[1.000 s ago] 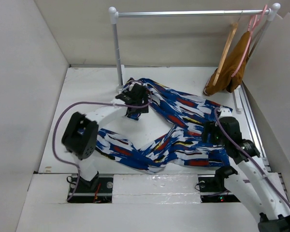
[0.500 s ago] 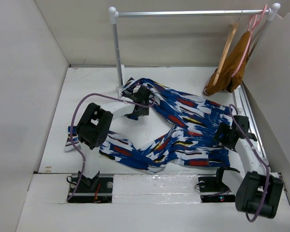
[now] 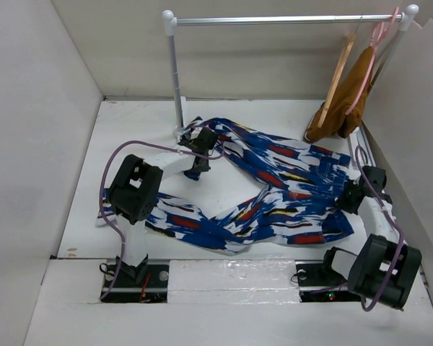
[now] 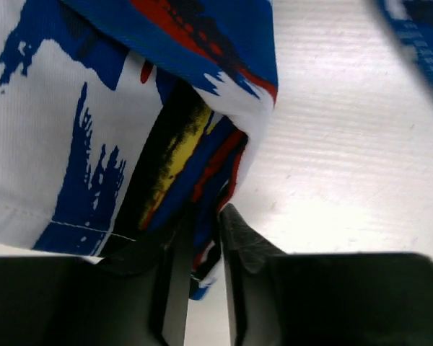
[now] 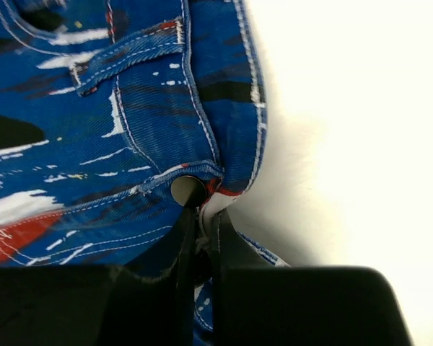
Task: Place the trousers on the hanger
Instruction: Flatten out the trousers at the center of the board.
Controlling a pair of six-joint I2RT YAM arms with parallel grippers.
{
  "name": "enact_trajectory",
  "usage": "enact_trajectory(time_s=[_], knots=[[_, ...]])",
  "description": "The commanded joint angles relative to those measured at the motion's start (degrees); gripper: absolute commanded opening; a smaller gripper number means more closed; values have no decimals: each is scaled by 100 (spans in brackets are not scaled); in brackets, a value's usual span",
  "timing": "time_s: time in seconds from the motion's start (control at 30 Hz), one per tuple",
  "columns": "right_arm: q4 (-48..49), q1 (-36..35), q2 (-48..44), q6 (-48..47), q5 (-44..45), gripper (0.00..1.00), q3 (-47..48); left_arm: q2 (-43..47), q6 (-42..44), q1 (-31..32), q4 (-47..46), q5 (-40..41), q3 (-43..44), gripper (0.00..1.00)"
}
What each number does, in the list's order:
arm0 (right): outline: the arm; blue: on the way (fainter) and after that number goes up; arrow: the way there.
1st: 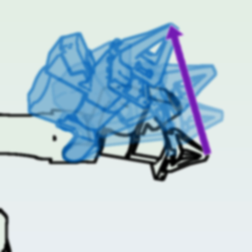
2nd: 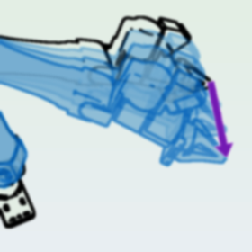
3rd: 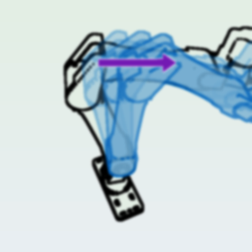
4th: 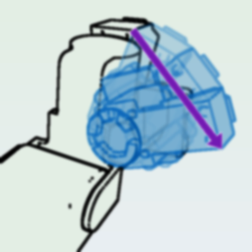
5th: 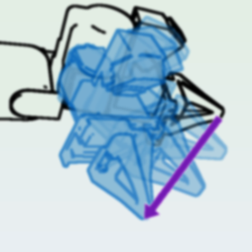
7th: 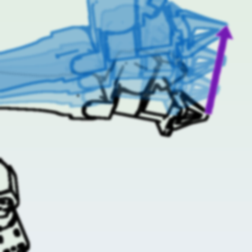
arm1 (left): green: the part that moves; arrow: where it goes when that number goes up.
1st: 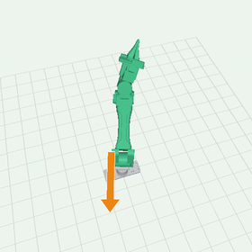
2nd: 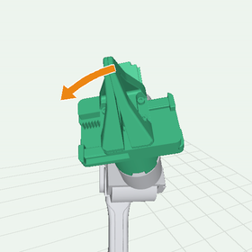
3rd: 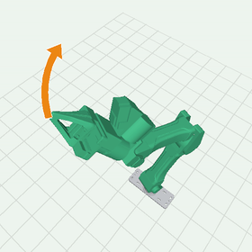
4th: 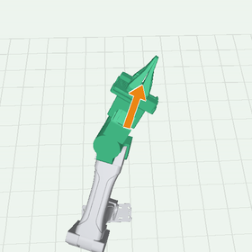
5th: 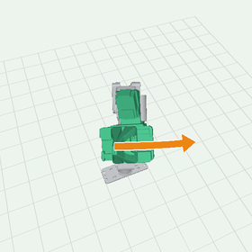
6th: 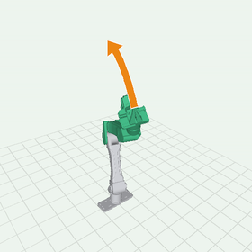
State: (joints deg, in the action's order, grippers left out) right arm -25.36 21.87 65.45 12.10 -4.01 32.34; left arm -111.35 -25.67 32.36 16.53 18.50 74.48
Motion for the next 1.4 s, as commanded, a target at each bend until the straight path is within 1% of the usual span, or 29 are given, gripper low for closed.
enact_trajectory(time_s=[0.0,0.03,0.07,0.1,0.13,0.17,0.2,0.23,0.27,0.33,0.4,0.43,0.47,0.53,0.57,0.63,0.67,0.7,0.77,0.8,0.9,0.93,0.97,1.03,1.1,1.2,1.23,1.3,1.37], knots=[[-371,396,-402,-365,839,0,640,666,10,-37,113,145,-152,15],[-468,449,-358,-418,1049,0,982,711,-17,-37,148,145,-205,10],[-643,450,-271,-480,1469,0,1150,859,-34,-37,166,223,-275,0],[-723,511,-87,-532,1647,0,1317,939,-43,-37,201,250,-311,0],[-750,598,19,-577,1814,3,1563,1009,-43,-37,236,268,-398,0],[-742,652,107,-603,1955,17,1661,1193,-43,-37,254,338,-460,0],[-698,704,204,-690,1922,35,1757,1299,-43,-98,271,330,-513,0],[-654,757,422,-796,1774,64,1863,1387,-35,-98,263,303,-609,0],[-889,758,546,-866,1328,69,2212,1684,-8,-159,341,303,-627,0],[-900,679,374,-946,1185,70,2233,1774,-8,-160,463,399,-627,0],[-743,565,-39,-1095,509,70,1936,2134,-17,-273,570,567,-645,0],[-690,495,-320,-1139,219,70,1778,2257,-17,-352,640,541,-645,0],[-698,302,-853,-1139,-114,70,1619,2510,9,-579,667,497,-645,0],[-663,73,-1392,-1428,-668,68,1048,2915,123,-844,806,427,-593,0],[-732,-267,-1804,-1525,-1158,68,881,3013,176,-1106,877,374,-575,0],[-960,-760,-2000,-1789,-1400,68,581,3215,247,-1328,1148,321,-505,0],[-1118,-998,-2071,-1833,-1583,68,502,3425,264,-1398,1237,286,-426,0],[-1111,-1470,-2228,-1834,-1733,68,432,3558,273,-1399,1334,303,-390,0],[-1050,-1921,-2352,-1773,-1884,69,440,3962,256,-1399,1606,347,-268,0],[-1032,-2349,-2379,-1642,-1867,70,492,4094,229,-1399,1703,338,-215,0],[-1032,-2976,-2090,-1666,-1718,72,808,4534,133,-1399,2203,435,197,0],[-1084,-3395,-1750,-1745,-1682,73,948,4604,124,-1399,2335,548,460,0],[-1198,-3582,-1746,-1876,-1569,73,1228,4622,115,-1399,2485,775,602,0],[-1321,-4065,-1212,-1974,-1401,73,1555,4613,106,-1399,2915,979,848,0],[-1366,-4286,-1035,-2080,-1217,73,1951,4692,10,-1399,3101,1042,1112,0],[-1454,-4437,-806,-2229,-1128,74,2302,4868,-69,-1452,3207,761,1271,0],[-1428,-4437,-754,-2247,-1137,74,2329,4860,-17,-1574,3129,708,1140,0],[-1296,-4437,-657,-2273,-1198,74,2312,4729,184,-2091,2918,576,947,0],[-1199,-4437,-586,-2282,-1277,74,2303,4360,308,-2522,2453,208,701,0]])
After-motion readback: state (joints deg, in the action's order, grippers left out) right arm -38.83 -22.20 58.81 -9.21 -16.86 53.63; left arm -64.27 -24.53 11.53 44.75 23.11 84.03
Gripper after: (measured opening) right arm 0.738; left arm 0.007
